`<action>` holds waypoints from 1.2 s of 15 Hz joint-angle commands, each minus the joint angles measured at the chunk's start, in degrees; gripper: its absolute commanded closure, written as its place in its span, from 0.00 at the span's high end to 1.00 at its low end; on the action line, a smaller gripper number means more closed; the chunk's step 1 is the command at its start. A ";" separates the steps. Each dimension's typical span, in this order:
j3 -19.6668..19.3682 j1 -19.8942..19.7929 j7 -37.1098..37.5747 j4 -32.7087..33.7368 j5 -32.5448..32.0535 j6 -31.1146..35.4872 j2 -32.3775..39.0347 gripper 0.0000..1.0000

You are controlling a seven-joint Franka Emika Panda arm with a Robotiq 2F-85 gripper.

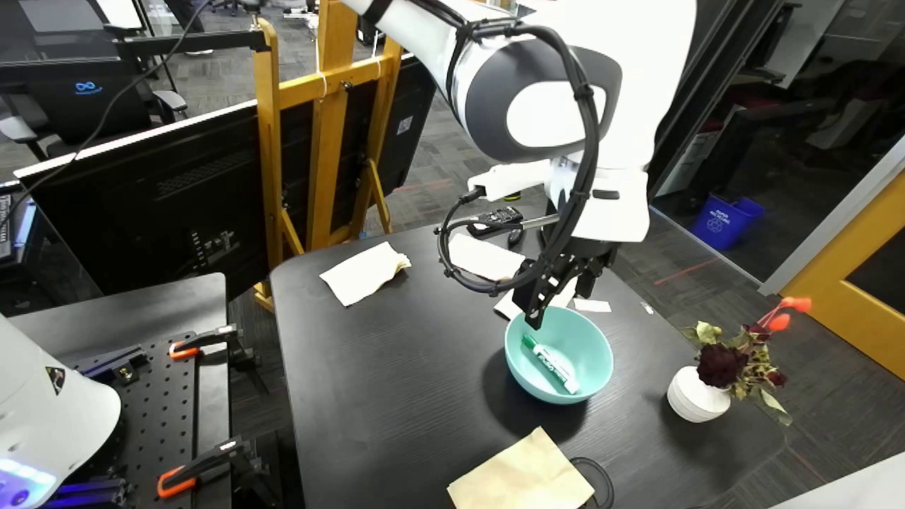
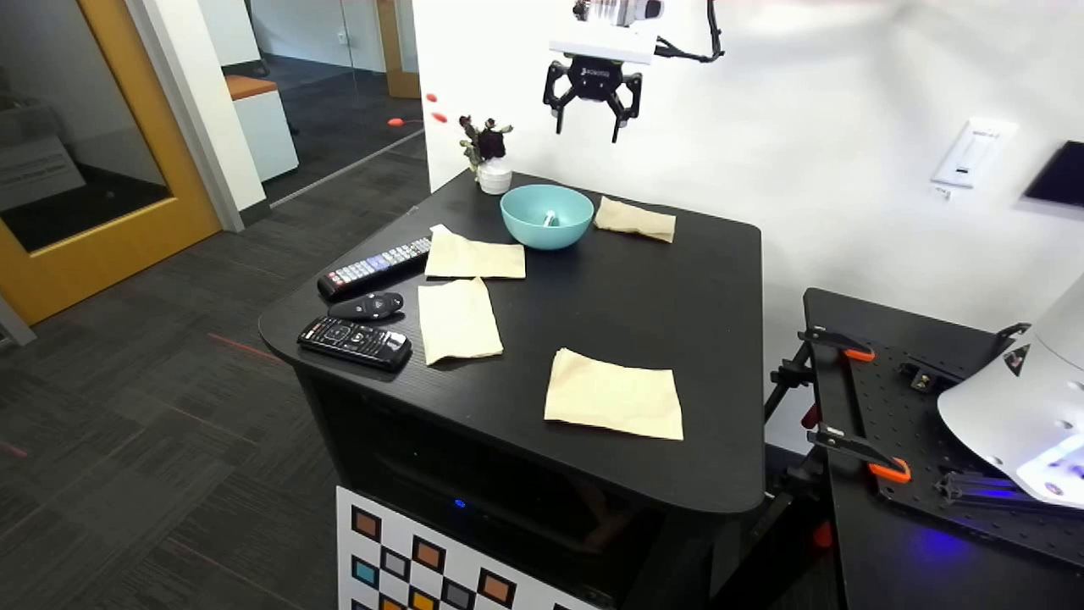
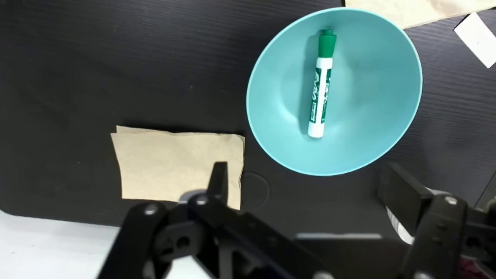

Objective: Remove the marker from the bowl and put it on the table

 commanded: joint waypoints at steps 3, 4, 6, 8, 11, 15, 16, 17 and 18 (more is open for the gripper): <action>-1.04 1.82 0.10 1.05 0.50 0.63 2.22 1.00; -1.09 2.01 0.38 1.06 0.53 1.42 2.95 1.00; -1.16 2.22 0.46 1.02 0.83 3.15 4.31 1.00; -1.40 2.36 0.83 0.97 1.10 5.81 5.85 1.00; -1.63 2.22 0.67 1.15 2.10 9.32 8.19 1.00; -2.06 2.22 0.26 1.31 3.52 10.74 10.69 1.00; -2.22 2.29 0.38 1.46 3.70 10.55 11.16 1.00; -2.26 2.26 0.29 1.73 3.99 10.66 11.80 1.00; -2.10 2.07 -0.11 2.07 4.46 10.51 12.37 1.00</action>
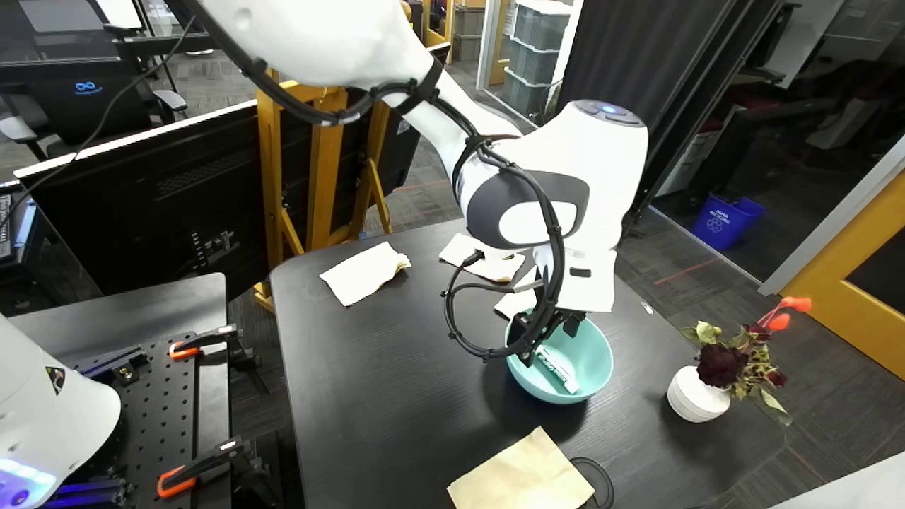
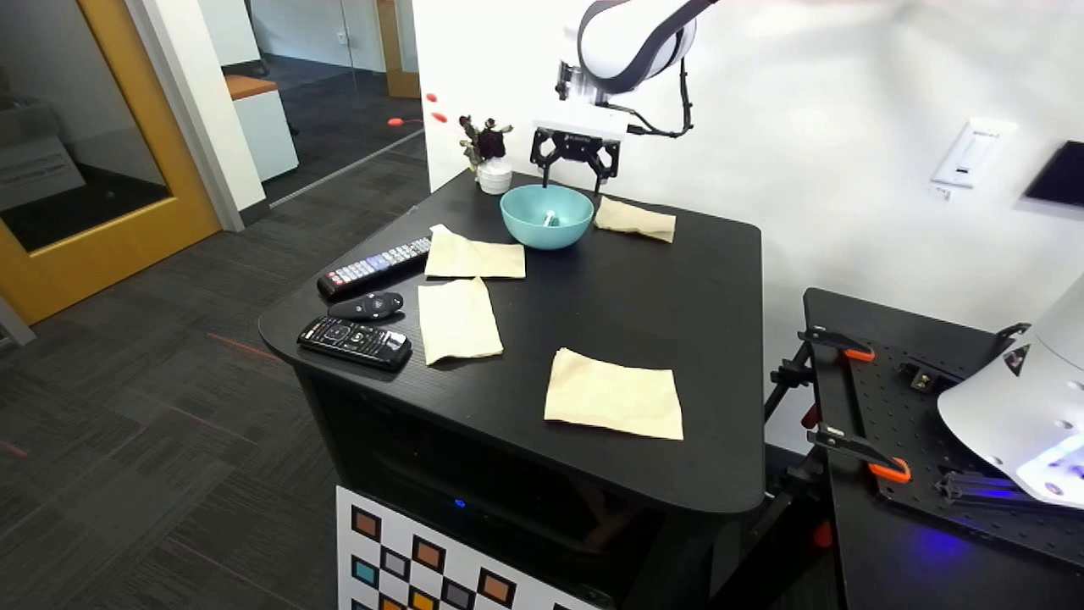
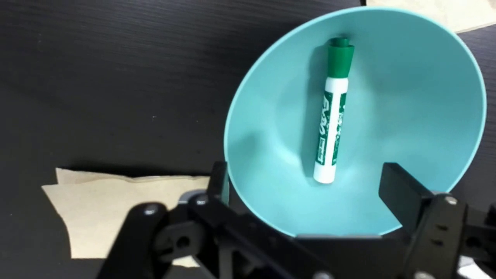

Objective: Remove the marker from the bowl and put it on the table

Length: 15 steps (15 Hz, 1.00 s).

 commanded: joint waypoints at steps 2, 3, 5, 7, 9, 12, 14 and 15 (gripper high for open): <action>-0.93 0.76 -0.09 2.56 2.29 0.47 3.02 1.00; -0.87 0.74 -0.19 2.97 2.51 0.59 3.56 1.00; -0.70 0.83 -0.18 4.25 2.86 0.31 4.78 1.00; -0.62 0.98 -0.19 5.36 3.08 0.16 5.87 1.00; -0.64 1.23 0.00 6.67 3.31 -0.16 7.07 1.00; -0.50 1.38 0.13 9.44 4.15 -1.37 9.20 1.00; -0.44 1.37 0.01 11.23 4.73 -2.16 10.60 1.00; -0.51 1.43 0.18 12.21 4.83 -2.74 11.33 1.00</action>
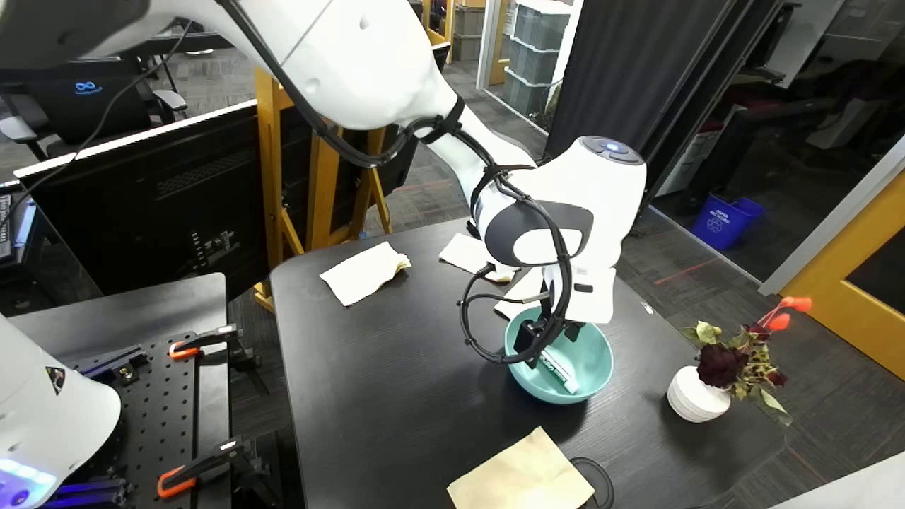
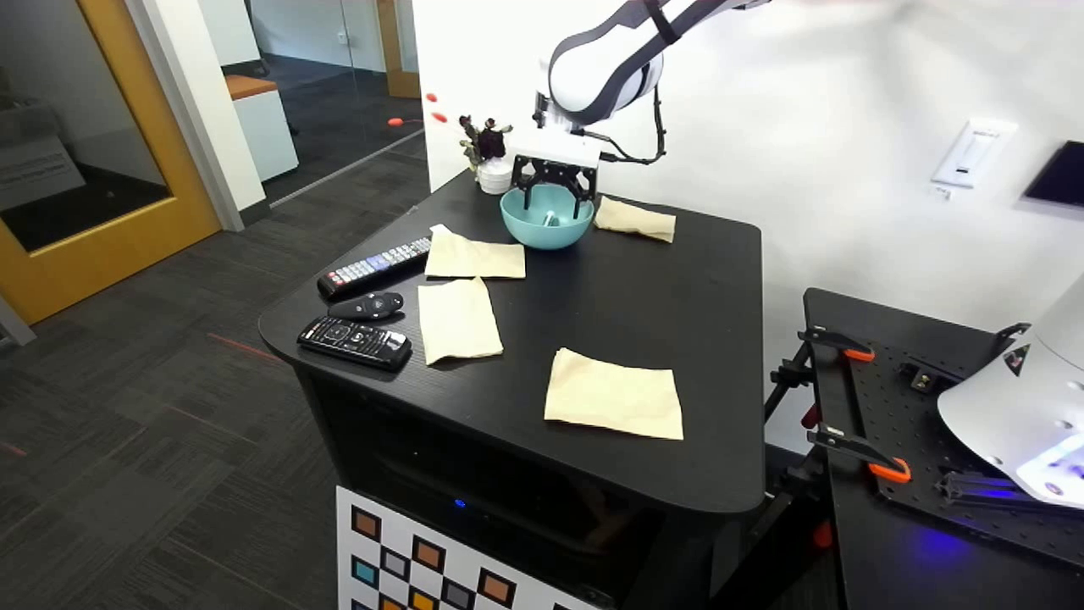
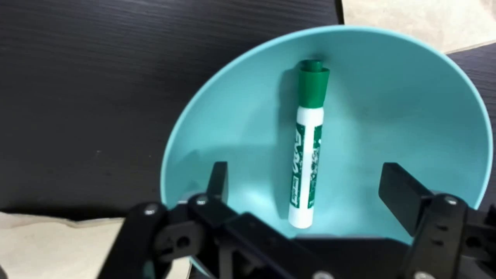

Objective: Remove the marker from the bowl and put it on the table

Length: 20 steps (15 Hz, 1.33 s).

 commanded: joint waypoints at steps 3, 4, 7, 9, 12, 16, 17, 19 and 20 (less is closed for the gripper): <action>-0.35 0.12 -0.03 7.43 1.93 -5.03 4.79 1.00; -0.38 0.08 0.01 8.27 1.96 -5.85 5.35 1.00; -0.38 -0.03 -0.14 10.62 1.87 -8.45 6.85 1.00; -0.48 -0.01 -0.08 11.89 1.65 -10.06 7.67 0.78; -0.59 -0.11 0.01 13.42 1.51 -12.00 8.62 0.59; -0.80 -0.28 0.21 14.87 1.44 -13.34 9.57 0.29; -0.86 -0.31 0.25 15.21 1.40 -13.59 9.78 0.20; -0.99 -0.34 0.33 15.82 1.33 -14.06 10.16 0.05; -1.07 -0.31 0.36 16.12 1.23 -14.31 10.35 0.00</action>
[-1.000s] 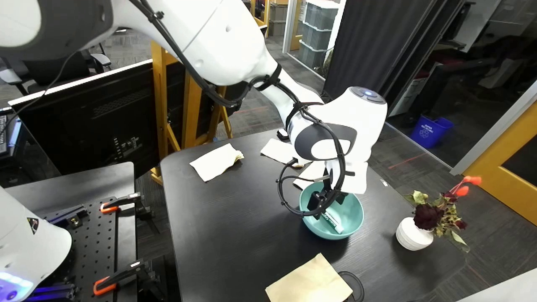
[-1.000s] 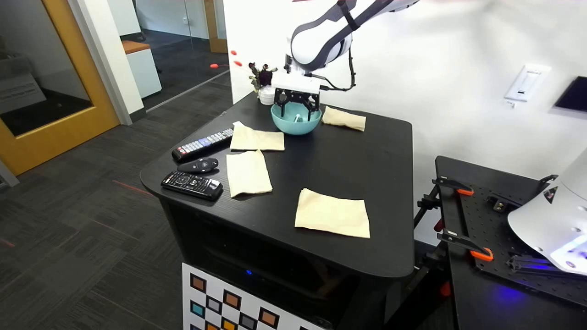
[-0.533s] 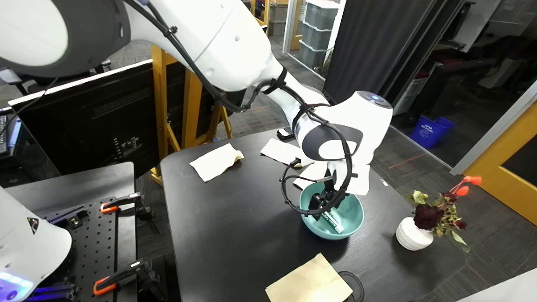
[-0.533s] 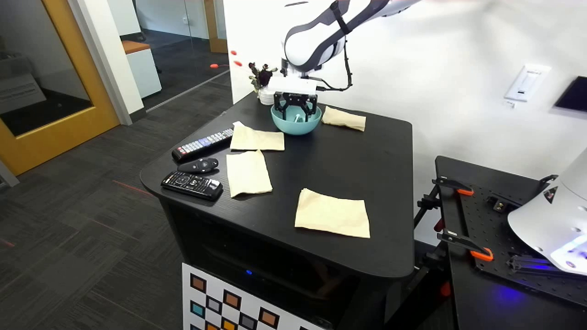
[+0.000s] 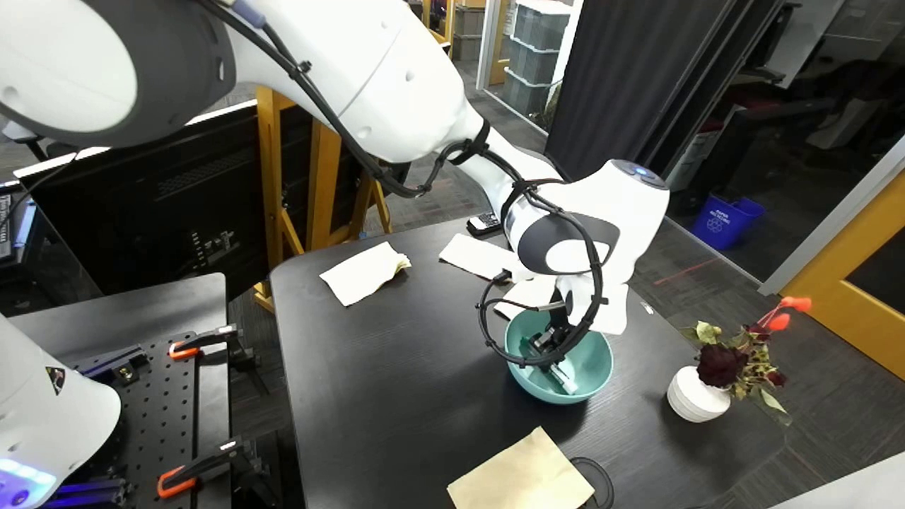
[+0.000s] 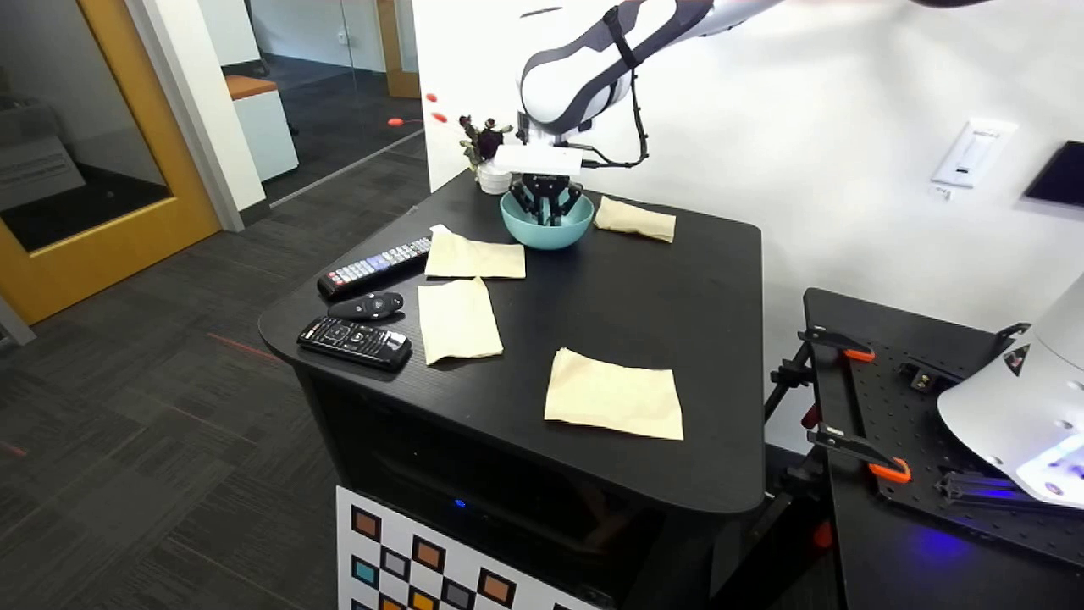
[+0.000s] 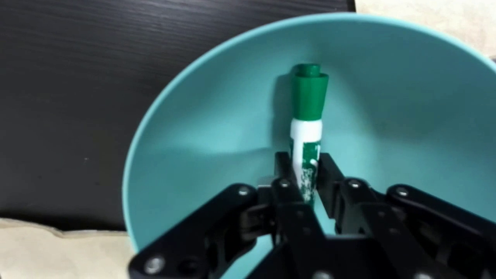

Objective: Remove the marker from the bowl and put it on the table

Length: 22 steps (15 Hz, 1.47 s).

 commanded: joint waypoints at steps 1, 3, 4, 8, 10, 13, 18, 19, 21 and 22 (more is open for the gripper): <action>-0.74 0.13 0.41 3.28 0.50 -3.07 1.40 0.04; -0.87 0.31 0.31 2.86 0.29 -2.94 0.67 0.05; -1.00 0.50 0.29 2.01 0.16 -2.30 -0.35 0.05; -1.18 1.47 0.35 -1.82 -0.04 -1.77 -6.18 0.05; -1.33 2.00 0.28 -3.57 -0.51 -1.79 -9.36 0.05; -1.48 2.94 -0.05 -7.32 -1.89 -1.52 -14.74 0.05; -1.03 5.36 -0.28 -18.44 -5.55 1.08 -24.79 0.05; -0.82 5.92 0.11 -20.63 -6.20 0.98 -26.76 0.05; -0.37 7.32 1.19 -25.56 -7.33 1.85 -30.34 0.05; -0.08 8.07 1.89 -27.88 -7.77 1.99 -32.08 0.05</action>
